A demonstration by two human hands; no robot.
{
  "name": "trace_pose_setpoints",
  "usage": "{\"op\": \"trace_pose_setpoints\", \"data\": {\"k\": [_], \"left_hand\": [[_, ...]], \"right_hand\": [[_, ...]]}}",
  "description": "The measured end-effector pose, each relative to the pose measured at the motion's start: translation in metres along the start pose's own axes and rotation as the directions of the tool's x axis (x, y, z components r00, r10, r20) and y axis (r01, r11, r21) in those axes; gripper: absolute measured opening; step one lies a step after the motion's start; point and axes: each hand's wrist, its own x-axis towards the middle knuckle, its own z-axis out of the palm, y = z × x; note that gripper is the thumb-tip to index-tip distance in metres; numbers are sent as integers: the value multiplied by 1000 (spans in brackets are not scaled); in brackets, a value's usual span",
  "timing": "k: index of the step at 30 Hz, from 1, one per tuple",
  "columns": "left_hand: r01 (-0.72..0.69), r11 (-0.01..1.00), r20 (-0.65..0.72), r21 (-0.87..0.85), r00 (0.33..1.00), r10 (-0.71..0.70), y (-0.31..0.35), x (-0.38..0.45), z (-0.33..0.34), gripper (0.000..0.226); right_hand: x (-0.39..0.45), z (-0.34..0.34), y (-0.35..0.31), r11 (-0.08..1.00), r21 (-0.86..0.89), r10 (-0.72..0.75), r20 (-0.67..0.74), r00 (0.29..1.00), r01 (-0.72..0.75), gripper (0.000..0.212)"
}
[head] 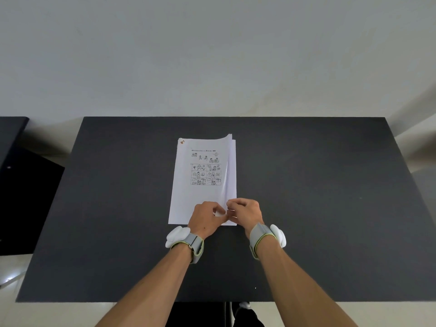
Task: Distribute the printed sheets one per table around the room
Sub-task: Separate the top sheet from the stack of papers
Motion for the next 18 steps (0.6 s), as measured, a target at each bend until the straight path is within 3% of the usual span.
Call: {"op": "trace_pose_setpoints", "data": {"k": [7, 18], "left_hand": [[37, 999, -35, 10, 999, -37, 2, 1, 3, 20], [118, 983, -67, -138, 989, -128, -2, -2, 4, 21]], "right_hand": [[-1, -2, 4, 1000, -22, -5, 1, 1000, 5, 10], [-5, -6, 10, 997, -69, 24, -26, 999, -25, 19]]}}
